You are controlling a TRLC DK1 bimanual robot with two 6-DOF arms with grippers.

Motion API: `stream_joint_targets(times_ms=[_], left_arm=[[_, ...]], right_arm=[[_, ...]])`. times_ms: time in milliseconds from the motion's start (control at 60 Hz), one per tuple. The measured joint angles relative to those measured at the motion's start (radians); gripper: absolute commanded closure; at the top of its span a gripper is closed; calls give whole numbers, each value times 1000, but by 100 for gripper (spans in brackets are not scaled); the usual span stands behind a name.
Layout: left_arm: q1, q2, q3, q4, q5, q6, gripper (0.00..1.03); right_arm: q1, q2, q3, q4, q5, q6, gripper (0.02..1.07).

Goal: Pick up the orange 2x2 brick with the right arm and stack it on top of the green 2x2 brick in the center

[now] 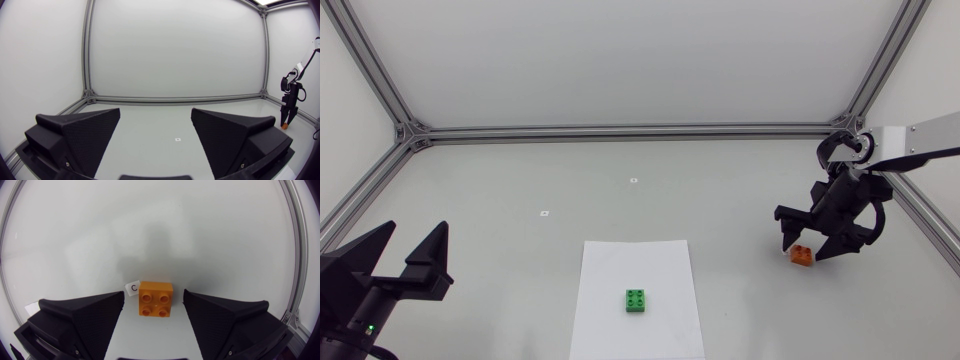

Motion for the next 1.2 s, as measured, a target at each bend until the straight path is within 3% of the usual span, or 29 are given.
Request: stream_joint_targets(times_ms=[400,550,1200], left_arm=[[0,0,0,0,0,0,4],[0,0,0,0,0,0,4],[0,0,0,0,0,0,4]], right_arm=[[5,0,0,0,0,3,31],[5,0,-16,2,0,3,40],[5,-23,-22,5,0,3,41]])
